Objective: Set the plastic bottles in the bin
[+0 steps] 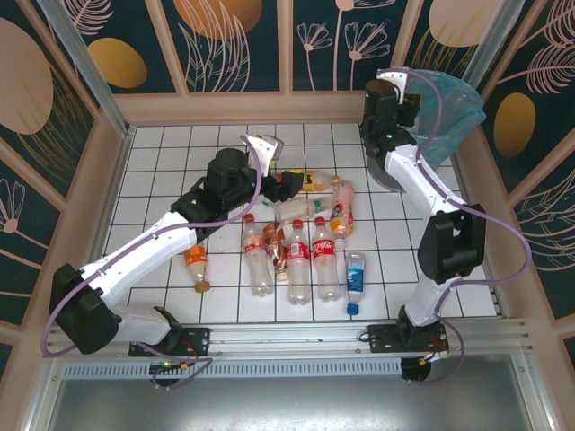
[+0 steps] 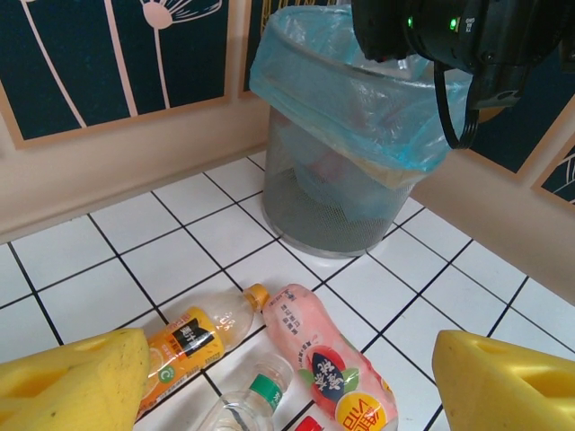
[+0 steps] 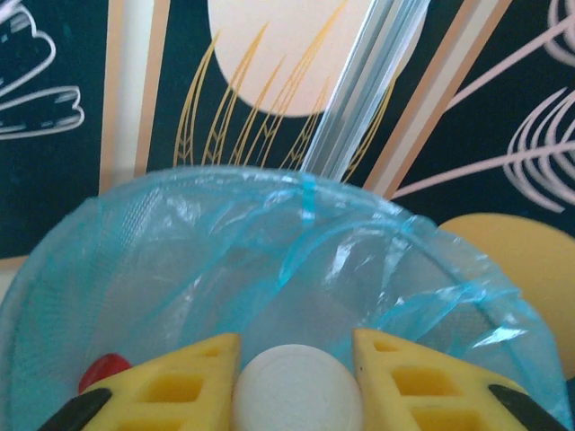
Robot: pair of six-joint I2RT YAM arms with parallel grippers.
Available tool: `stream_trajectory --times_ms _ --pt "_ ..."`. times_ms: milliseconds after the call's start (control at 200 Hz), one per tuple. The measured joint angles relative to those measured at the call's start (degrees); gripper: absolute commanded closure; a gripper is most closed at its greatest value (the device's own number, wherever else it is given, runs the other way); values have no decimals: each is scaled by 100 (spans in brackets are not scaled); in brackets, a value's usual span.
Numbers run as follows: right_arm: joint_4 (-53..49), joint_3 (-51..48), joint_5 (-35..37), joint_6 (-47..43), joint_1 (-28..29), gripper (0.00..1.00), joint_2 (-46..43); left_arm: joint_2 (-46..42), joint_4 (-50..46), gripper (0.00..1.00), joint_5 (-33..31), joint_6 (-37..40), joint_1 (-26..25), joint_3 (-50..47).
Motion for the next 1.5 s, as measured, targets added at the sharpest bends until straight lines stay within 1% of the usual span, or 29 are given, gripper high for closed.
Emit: stream_trajectory --times_ms 45,200,225,400,500,591,706,911,1001,1051,1171,1331,1496 --pt "-216 39 -92 140 -42 54 15 0 2 18 0 0 0 0" --pt "-693 83 -289 568 -127 51 20 0 2 17 0 0 0 0" --pt "-706 87 -308 599 -131 49 20 0 2 17 0 0 0 0" --pt "-826 120 -413 778 -133 47 20 0 2 17 0 0 0 0" --pt "-848 120 -483 890 -140 48 20 2 2 17 -2 0 0 0" --pt "-892 120 -595 1023 -173 54 17 2 2 17 -2 0 0 -2" --pt "-984 120 -944 1340 -295 59 2 2 2 17 -2 -2 0 -2" --pt "-1344 227 -1519 1792 -448 61 -31 17 2 17 0 -4 0 -13" --pt "-1746 428 -1840 1963 -483 64 4 35 2 18 -2 -7 0 -22" --pt "-2072 704 -2015 2079 -511 64 120 46 2 17 0 -11 0 -24" --pt "-2487 1241 -2337 2321 -590 66 435 57 2 18 -11 -20 0 -24" --pt "-2833 1320 -2645 2579 -741 65 498 61 2 17 -70 -20 0 -24" --pt "-3209 1449 -2830 2719 -789 58 501 63 2 18 -140 -20 0 -24"
